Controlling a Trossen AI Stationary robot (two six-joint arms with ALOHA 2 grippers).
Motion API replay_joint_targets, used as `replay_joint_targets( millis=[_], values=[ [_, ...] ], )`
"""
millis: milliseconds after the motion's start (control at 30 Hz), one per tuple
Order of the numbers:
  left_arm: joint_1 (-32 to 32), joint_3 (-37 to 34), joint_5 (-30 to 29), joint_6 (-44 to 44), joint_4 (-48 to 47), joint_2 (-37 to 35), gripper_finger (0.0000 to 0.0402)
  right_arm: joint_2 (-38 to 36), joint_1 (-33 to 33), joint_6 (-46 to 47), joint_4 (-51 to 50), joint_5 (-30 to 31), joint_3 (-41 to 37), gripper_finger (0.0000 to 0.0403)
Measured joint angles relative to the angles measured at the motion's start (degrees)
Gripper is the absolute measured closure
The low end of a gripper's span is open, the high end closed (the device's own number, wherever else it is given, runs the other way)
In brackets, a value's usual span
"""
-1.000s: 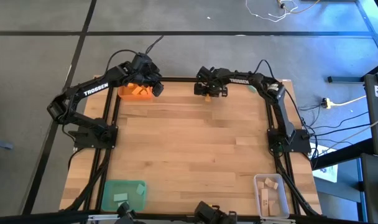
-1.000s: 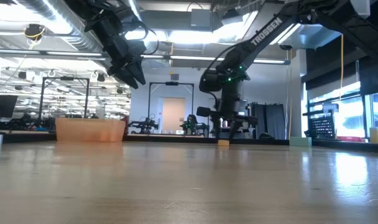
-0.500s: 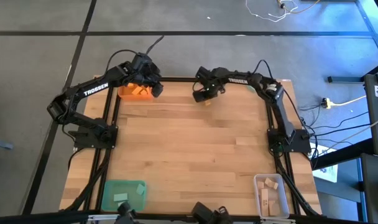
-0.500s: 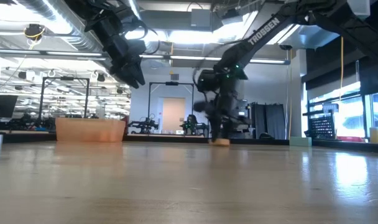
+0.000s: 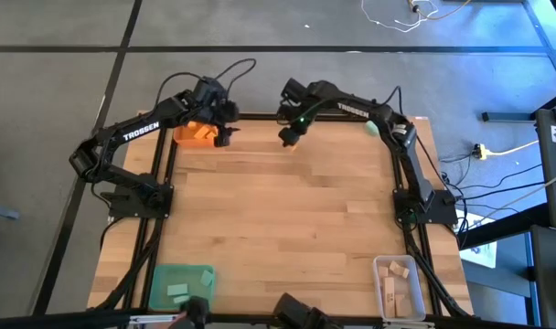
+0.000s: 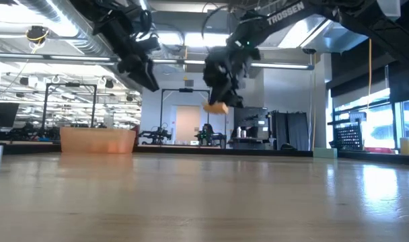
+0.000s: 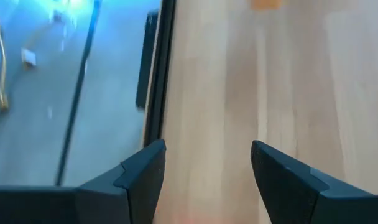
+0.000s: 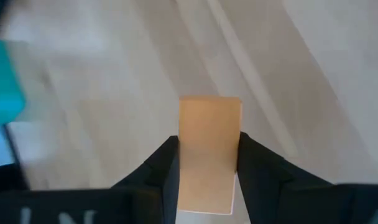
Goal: Sort & place blocks by color
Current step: Put the orange block into the orange bin
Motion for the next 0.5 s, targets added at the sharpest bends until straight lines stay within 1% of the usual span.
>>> replay_joint_targets(
  millis=[100, 200, 367, 500],
  values=[
    [-0.6, 0.0, 2.7, 3.0, 3.2, 0.0, 0.0174, -0.1, -0.1, -3.2, -0.4, -3.6, 3.2, 0.0278],
    [-2.4, 0.0, 2.7, 5.4, 6.0, 0.0, 0.0174, -0.1, 0.0, -5.8, -0.8, -7.1, 5.7, 0.0278],
    [-7.1, 0.0, 2.8, 11.1, 10.3, 0.0, 0.0174, -0.2, -0.2, -9.5, -0.6, -13.0, 8.5, 0.0278],
    [-10.9, 0.0, 2.8, 13.1, 12.1, 0.0, 0.0174, -0.2, -0.2, -9.6, -0.5, -13.5, 9.4, 0.0278]
  ],
)
